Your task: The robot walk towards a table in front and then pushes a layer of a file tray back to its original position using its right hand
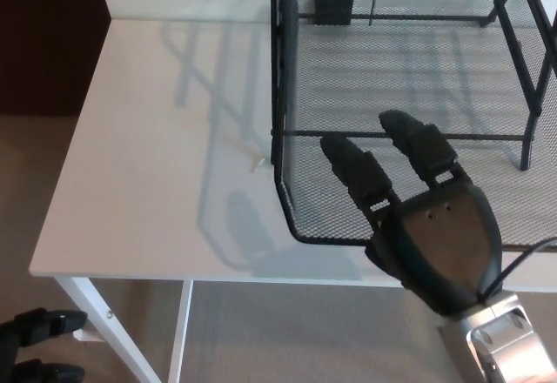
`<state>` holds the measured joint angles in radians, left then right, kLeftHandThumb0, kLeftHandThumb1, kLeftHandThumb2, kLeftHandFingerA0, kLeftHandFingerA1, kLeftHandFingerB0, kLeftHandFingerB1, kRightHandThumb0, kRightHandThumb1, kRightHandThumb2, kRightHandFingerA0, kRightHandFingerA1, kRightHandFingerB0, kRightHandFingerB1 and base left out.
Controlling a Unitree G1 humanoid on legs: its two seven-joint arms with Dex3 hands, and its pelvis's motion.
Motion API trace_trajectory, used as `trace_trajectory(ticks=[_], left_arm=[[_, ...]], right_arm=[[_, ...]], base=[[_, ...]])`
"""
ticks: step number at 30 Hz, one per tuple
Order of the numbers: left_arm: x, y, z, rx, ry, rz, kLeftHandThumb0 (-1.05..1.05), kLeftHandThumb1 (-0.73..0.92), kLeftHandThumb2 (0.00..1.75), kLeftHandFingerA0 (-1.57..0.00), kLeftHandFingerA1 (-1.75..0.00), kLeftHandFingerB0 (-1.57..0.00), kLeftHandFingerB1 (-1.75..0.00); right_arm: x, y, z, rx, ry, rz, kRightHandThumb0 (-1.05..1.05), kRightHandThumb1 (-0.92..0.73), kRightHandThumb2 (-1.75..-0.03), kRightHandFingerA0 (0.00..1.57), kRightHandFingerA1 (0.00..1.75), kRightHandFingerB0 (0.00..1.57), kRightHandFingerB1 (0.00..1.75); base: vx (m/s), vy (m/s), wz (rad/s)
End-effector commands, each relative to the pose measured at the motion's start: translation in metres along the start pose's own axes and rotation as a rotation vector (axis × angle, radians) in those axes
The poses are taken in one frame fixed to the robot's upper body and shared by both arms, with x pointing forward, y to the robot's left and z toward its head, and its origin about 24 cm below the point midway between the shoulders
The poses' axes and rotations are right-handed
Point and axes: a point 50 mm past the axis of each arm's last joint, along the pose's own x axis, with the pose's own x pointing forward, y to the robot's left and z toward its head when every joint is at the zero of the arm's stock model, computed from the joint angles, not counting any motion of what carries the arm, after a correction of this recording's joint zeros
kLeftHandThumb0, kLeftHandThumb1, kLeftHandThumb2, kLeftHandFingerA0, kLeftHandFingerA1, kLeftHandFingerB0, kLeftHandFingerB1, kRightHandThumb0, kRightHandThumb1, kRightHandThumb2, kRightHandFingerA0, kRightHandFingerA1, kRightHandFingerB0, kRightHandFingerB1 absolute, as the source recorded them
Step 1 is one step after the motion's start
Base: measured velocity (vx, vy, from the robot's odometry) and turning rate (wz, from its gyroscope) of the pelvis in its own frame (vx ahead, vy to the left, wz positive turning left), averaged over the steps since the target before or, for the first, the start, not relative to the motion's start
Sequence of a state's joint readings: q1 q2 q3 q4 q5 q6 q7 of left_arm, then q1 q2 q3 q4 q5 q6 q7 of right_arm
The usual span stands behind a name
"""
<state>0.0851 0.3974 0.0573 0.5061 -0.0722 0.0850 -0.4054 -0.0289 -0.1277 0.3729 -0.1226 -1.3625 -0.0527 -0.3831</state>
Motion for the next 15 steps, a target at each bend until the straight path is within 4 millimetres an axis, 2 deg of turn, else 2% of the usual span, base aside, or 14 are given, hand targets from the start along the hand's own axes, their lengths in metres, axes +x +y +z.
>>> trace_trajectory(ticks=[1,2,6,7,9,10,15], left_arm=[[-0.002,0.005,0.002,0.049,-0.002,0.01,0.03,0.65,0.57,-0.55,-0.49,-0.37,-0.39],[-0.002,0.005,0.002,0.046,-0.003,0.008,0.02,0.47,0.88,-0.48,-0.63,-0.26,-0.52],[-0.003,0.004,0.001,0.05,0.0,0.01,0.01,0.45,0.87,-0.49,-0.63,-0.25,-0.51],[-0.003,0.004,0.002,0.056,0.001,0.008,0.02,0.64,0.57,-0.56,-0.48,-0.37,-0.39],[-0.003,0.004,0.002,0.055,0.003,0.005,0.03,0.65,0.57,-0.56,-0.49,-0.37,-0.39],[-0.003,0.004,0.002,0.052,-0.002,-0.004,0.02,0.47,0.88,-0.47,-0.63,-0.25,-0.51],[-0.003,0.004,0.004,0.051,0.001,0.001,0.02,0.46,0.87,-0.48,-0.63,-0.25,-0.51]], right_arm=[[0.008,-0.001,-0.008,-0.021,0.026,-0.007,-0.45,-0.32,-0.62,0.15,0.38,0.2,0.36],[0.009,0.0,-0.008,-0.02,0.026,-0.006,-0.45,-0.32,-0.62,0.14,0.37,0.2,0.36],[0.018,0.0,-0.008,-0.011,0.029,-0.003,-0.44,-0.31,-0.61,0.13,0.37,0.18,0.35],[0.02,0.001,-0.009,-0.015,0.031,-0.002,-0.44,-0.32,-0.52,0.15,0.32,0.21,0.3],[0.022,0.002,-0.009,-0.023,0.036,0.004,-0.45,-0.32,-0.51,0.14,0.32,0.21,0.3],[0.026,0.004,-0.01,-0.025,0.04,0.012,-0.45,-0.31,-0.52,0.12,0.32,0.21,0.3],[0.034,0.01,-0.015,-0.026,0.059,0.023,-0.45,-0.3,-0.51,0.13,0.31,0.24,0.31]], base=[[0.0,0.0,0.0],[0.0,0.0,0.0],[0.0,0.0,0.0],[0.0,0.0,0.0],[0.0,0.0,0.0],[0.0,0.0,0.0],[0.0,0.0,0.0]])
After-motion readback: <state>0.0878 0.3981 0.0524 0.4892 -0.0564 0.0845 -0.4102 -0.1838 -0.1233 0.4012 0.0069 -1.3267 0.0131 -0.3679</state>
